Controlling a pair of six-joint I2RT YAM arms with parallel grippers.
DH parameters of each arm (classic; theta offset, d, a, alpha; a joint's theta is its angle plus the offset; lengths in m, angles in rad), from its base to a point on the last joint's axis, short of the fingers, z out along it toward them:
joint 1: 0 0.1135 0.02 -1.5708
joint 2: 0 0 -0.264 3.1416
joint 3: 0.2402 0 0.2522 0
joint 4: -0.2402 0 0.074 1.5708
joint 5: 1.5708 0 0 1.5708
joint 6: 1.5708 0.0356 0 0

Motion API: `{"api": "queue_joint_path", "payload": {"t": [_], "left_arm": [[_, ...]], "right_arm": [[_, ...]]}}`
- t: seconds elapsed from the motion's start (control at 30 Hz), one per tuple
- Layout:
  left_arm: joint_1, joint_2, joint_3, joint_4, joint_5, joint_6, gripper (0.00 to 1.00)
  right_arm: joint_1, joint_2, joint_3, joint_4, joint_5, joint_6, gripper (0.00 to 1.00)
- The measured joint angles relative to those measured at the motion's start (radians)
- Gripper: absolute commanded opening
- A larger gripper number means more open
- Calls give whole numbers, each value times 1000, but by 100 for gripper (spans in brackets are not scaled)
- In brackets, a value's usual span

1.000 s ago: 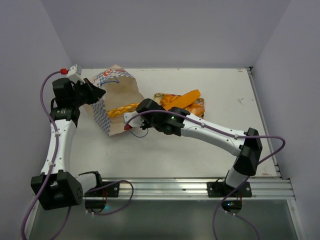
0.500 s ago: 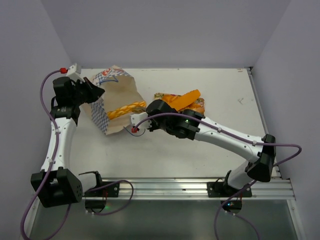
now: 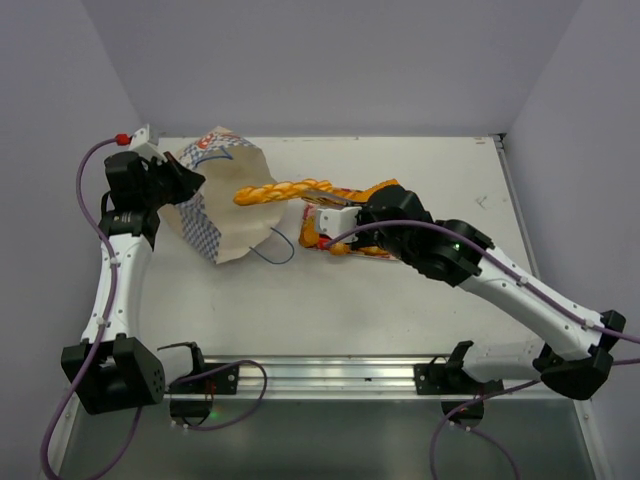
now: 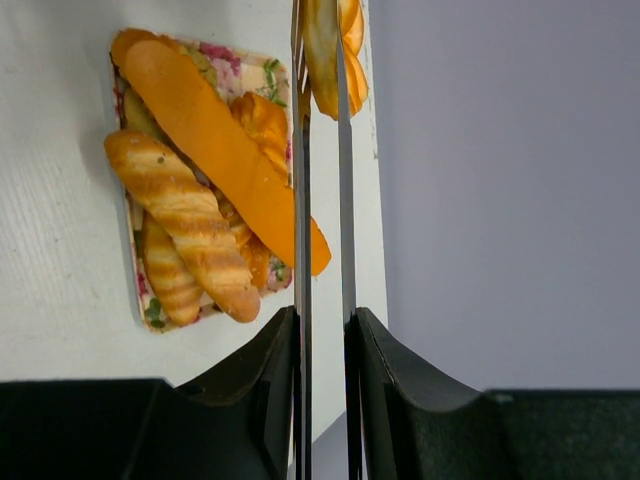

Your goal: Take the fake bread out of the paper bag

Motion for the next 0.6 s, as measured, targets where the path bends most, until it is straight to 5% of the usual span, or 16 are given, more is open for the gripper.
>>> {"api": "queue_joint_path", "payload": {"t": [0.6], "left_arm": [[0,19,48,-31,-45,2,0]], "right_arm": [[-270,-333,-176,-67,-63,-2,0]]}}
